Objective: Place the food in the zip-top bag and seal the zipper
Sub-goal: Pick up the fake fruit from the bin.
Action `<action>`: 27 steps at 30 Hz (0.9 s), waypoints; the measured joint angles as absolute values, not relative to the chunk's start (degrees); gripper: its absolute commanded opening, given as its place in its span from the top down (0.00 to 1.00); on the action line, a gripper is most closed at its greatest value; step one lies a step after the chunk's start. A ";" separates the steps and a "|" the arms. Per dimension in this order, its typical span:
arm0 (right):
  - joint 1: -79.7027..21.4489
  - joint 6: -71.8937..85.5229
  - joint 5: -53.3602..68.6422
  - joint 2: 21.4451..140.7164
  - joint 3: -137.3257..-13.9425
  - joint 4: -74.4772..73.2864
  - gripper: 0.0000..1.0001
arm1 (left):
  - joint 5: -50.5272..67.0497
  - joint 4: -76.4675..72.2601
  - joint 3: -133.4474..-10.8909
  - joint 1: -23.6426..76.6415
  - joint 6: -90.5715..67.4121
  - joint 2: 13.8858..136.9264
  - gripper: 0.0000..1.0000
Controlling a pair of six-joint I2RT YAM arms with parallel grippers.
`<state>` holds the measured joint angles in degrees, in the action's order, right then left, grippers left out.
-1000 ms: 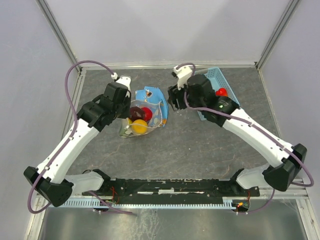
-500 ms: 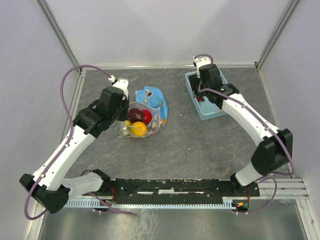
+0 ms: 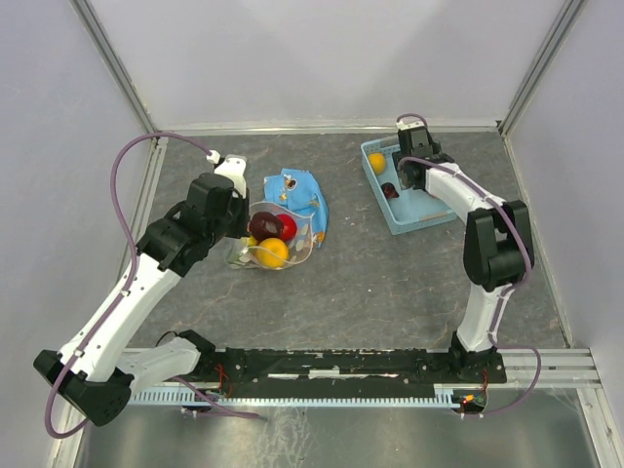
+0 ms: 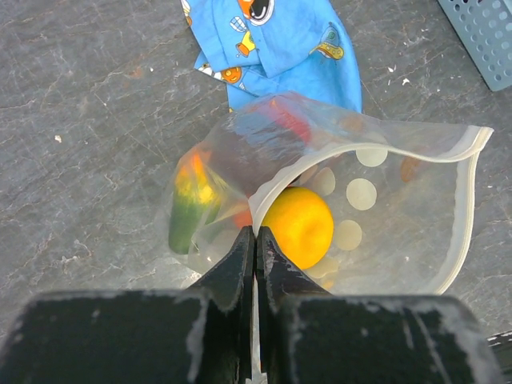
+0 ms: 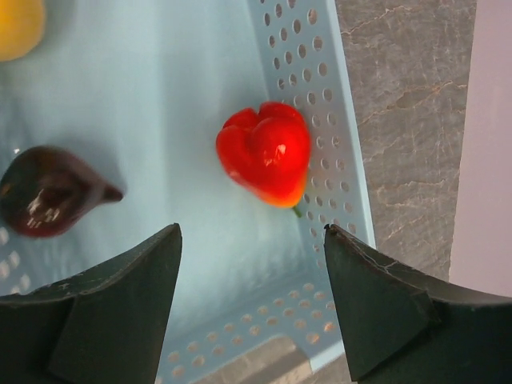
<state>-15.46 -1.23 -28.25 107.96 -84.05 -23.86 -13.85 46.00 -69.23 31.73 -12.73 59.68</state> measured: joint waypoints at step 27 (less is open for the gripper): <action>-10.20 -6.74 -28.29 127.26 -96.47 -23.22 0.18 | -10.24 43.99 -68.25 29.32 -12.08 59.61 0.97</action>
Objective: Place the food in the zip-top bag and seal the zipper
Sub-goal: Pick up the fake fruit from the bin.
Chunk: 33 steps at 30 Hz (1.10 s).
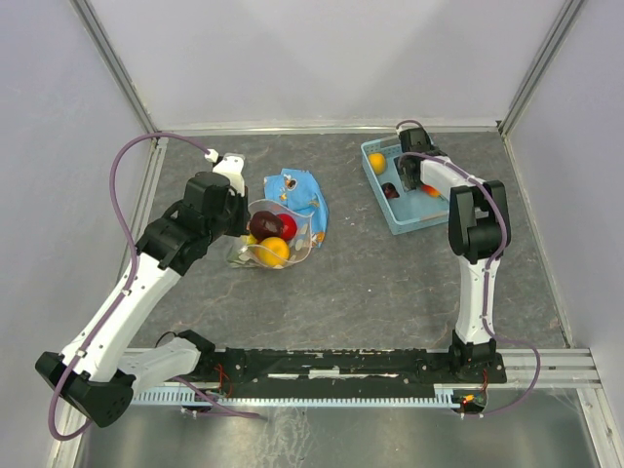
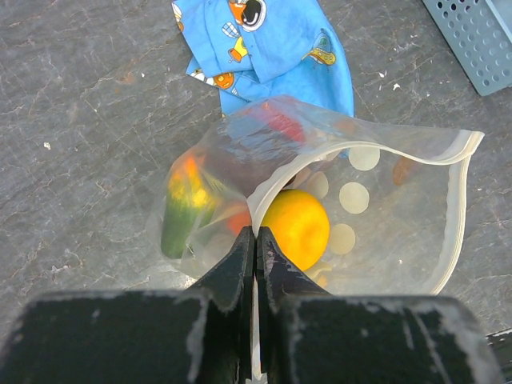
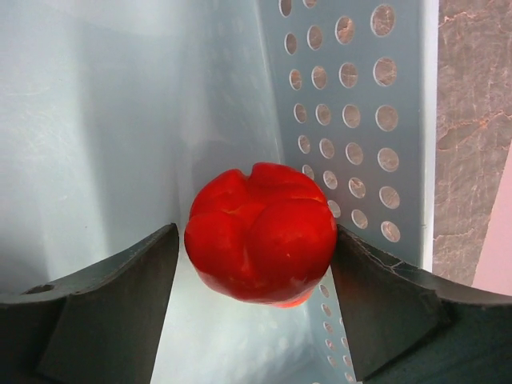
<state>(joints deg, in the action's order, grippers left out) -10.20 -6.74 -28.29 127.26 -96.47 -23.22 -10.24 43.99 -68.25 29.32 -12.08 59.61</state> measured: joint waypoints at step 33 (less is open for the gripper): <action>-10.90 4.56 -10.44 103.79 -82.39 -24.84 0.54 | -6.94 43.05 -67.31 28.56 -12.05 58.65 0.97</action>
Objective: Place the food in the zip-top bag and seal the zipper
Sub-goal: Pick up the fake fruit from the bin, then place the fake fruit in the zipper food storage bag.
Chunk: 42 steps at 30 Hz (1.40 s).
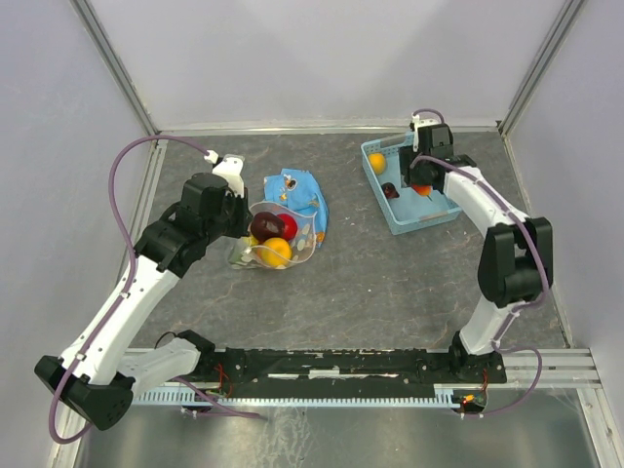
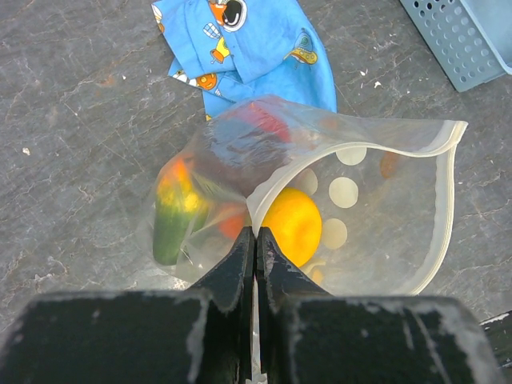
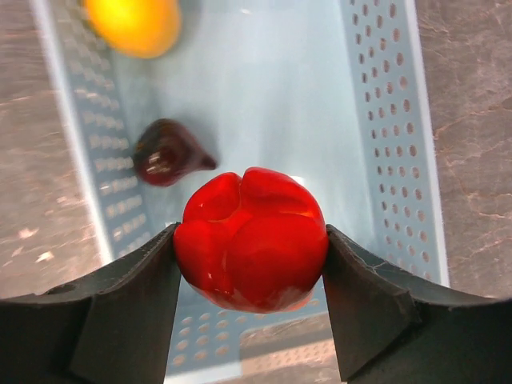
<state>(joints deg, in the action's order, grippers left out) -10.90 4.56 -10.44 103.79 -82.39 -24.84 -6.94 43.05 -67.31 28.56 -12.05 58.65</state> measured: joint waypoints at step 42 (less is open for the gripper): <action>-50.46 19.75 10.02 76.64 -57.36 22.76 0.55 | -2.37 41.63 -66.43 26.94 -12.05 58.83 0.97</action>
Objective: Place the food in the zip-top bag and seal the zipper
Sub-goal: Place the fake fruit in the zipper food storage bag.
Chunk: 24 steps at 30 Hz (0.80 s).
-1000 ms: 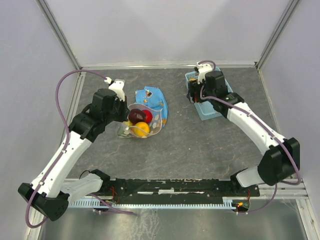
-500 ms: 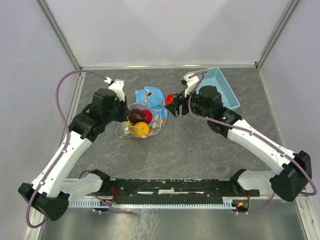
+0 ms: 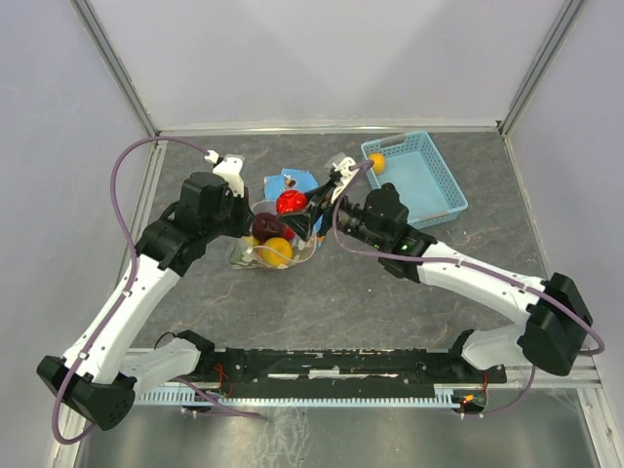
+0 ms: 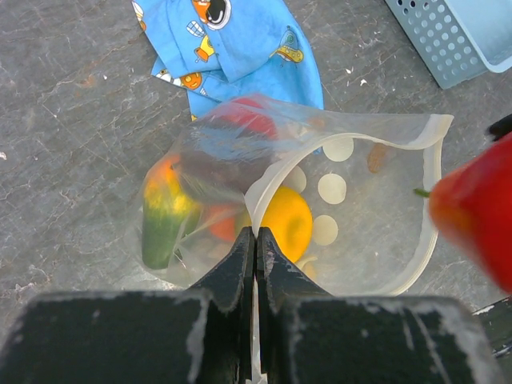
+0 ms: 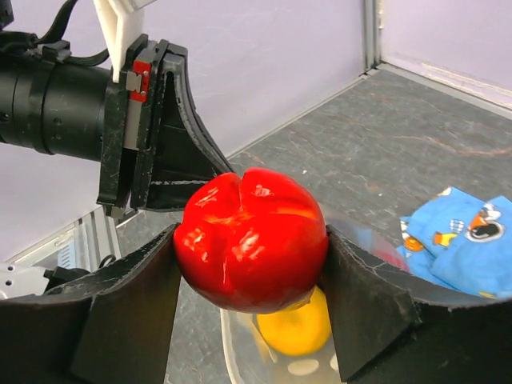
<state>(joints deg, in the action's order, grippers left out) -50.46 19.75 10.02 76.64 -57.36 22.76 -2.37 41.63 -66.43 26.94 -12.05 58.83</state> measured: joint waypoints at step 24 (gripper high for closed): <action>-53.04 9.06 9.96 90.35 -53.87 32.69 0.47 | -1.26 41.45 -66.13 26.72 -12.05 58.81 0.97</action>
<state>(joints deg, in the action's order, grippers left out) -53.04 9.06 9.96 90.35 -53.87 32.69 -1.26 41.45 -66.13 26.72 -12.05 58.81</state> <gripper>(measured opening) 0.717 0.043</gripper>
